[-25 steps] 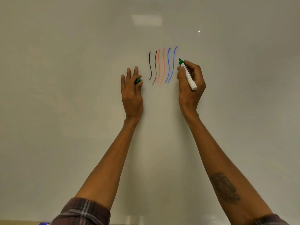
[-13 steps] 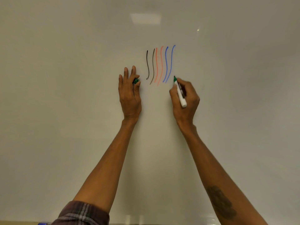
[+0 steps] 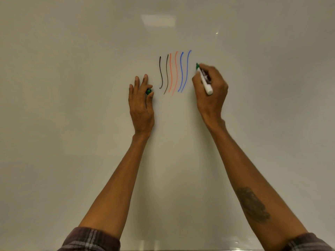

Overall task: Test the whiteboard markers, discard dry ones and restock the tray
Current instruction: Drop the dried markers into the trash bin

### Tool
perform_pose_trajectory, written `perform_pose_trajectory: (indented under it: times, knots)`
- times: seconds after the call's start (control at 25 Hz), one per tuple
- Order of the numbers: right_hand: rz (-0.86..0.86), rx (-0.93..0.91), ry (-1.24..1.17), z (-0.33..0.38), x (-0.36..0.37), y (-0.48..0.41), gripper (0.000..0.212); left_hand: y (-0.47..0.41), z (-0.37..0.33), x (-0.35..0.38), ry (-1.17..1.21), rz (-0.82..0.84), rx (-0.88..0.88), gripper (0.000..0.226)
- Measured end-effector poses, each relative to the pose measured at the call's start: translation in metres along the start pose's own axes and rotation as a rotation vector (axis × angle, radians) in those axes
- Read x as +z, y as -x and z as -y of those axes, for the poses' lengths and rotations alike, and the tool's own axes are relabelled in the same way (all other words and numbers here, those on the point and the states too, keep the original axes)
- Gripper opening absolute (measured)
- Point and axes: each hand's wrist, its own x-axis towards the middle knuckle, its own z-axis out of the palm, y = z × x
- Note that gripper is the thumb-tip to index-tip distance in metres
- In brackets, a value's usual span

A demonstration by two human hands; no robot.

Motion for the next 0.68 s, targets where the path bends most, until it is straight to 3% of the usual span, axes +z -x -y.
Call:
perform_pose_trajectory:
  times: [0.16, 0.32, 0.52, 0.68]
  knots:
    - [0.064, 0.107, -0.012, -0.006, -0.011, 0.066, 0.019, 0.0, -0.001, -0.005, 0.0, 0.05, -0.019, 0.038]
    - [0.147, 0.537, -0.386, -0.004, -0.012, 0.099, 0.017, 0.006, -0.008, -0.016, 0.066, 0.097, -0.134, 0.035]
    - [0.26, 1.015, -0.884, 0.006, -0.002, 0.148, 0.023, 0.038, -0.029, -0.059, 0.324, 0.033, -0.501, 0.023]
    - [0.38, 1.106, -0.986, 0.021, 0.009, 0.196, 0.028, 0.075, -0.028, -0.092, 0.447, -0.124, -0.792, 0.033]
